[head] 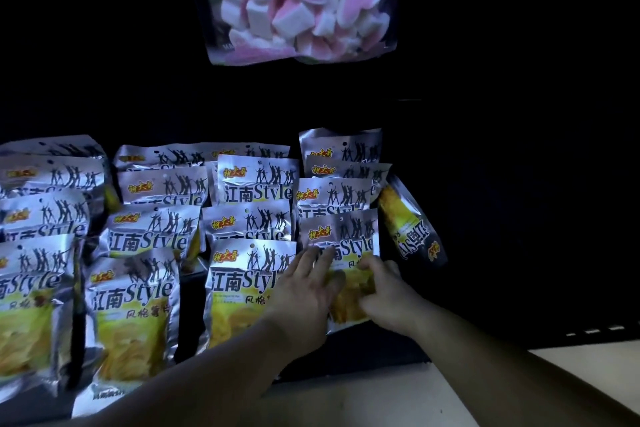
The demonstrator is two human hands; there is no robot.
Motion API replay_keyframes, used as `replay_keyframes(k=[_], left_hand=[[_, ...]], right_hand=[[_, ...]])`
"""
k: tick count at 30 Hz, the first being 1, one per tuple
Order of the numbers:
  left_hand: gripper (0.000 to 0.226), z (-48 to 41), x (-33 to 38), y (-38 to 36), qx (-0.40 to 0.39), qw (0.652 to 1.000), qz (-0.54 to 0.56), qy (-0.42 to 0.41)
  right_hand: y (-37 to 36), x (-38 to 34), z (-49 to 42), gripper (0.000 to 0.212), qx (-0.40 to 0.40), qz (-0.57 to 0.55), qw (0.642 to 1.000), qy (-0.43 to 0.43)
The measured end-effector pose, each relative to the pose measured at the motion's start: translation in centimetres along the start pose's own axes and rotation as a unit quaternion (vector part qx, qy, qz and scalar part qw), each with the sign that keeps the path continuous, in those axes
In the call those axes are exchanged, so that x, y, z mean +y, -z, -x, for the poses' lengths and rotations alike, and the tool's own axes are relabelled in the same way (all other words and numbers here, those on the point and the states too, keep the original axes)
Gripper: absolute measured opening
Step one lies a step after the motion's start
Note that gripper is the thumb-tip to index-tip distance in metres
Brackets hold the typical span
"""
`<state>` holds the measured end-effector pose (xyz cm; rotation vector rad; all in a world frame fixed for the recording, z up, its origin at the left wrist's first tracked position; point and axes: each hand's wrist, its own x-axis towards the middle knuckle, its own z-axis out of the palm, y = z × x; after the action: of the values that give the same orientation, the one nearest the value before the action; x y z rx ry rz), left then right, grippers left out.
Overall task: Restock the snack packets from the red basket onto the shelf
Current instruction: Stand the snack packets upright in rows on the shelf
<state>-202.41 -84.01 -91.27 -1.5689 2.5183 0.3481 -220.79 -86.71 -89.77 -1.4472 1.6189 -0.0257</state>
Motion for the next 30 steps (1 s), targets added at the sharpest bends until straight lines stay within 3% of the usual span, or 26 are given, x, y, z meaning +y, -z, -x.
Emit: replay_keyframes(k=[2, 4, 6, 8, 10, 16, 25, 27, 30], left_hand=[[0.066, -0.5, 1.0, 0.5, 0.019, 0.999, 0.021, 0.022], [0.074, -1.3, 1.3, 0.6, 0.021, 0.999, 0.021, 0.029], [0.093, -2.1, 1.1, 0.1, -0.001, 1.0, -0.012, 0.026], [0.107, -2.8, 0.6, -0.6, -0.008, 0.999, -0.039, 0.026], [0.115, -3.3, 0.1, -0.8, 0.003, 0.998, -0.054, 0.038], [0.122, -5.0, -0.2, -0.3, -0.012, 0.998, -0.034, 0.043], [0.123, -5.7, 1.0, 0.5, -0.025, 0.998, -0.042, 0.036], [0.126, -5.6, 1.3, 0.3, -0.032, 0.997, -0.05, 0.046], [0.123, -5.5, 1.2, 0.1, -0.021, 0.996, -0.065, 0.051]], right_hand=[[0.3, 0.0, 0.0, 0.06, -0.008, -0.043, 0.999, -0.009], [0.7, 0.0, -0.2, 0.06, 0.019, -0.066, 0.998, -0.012], [1.4, 0.1, -0.2, 0.043, 0.118, 0.004, 0.993, -0.004], [2.4, 0.3, -0.2, 0.028, 0.251, 0.113, 0.961, 0.014], [3.6, 0.1, -0.1, 0.029, 0.304, 0.139, 0.942, 0.015], [3.6, -0.9, -0.2, 0.047, 0.246, 0.183, 0.952, 0.005], [4.9, -0.5, 0.6, 0.06, 0.137, 0.405, 0.903, -0.027], [4.7, -0.5, 0.8, 0.052, 0.109, 0.501, 0.859, -0.016], [4.5, -0.2, 1.1, 0.048, 0.074, 0.674, 0.735, -0.009]])
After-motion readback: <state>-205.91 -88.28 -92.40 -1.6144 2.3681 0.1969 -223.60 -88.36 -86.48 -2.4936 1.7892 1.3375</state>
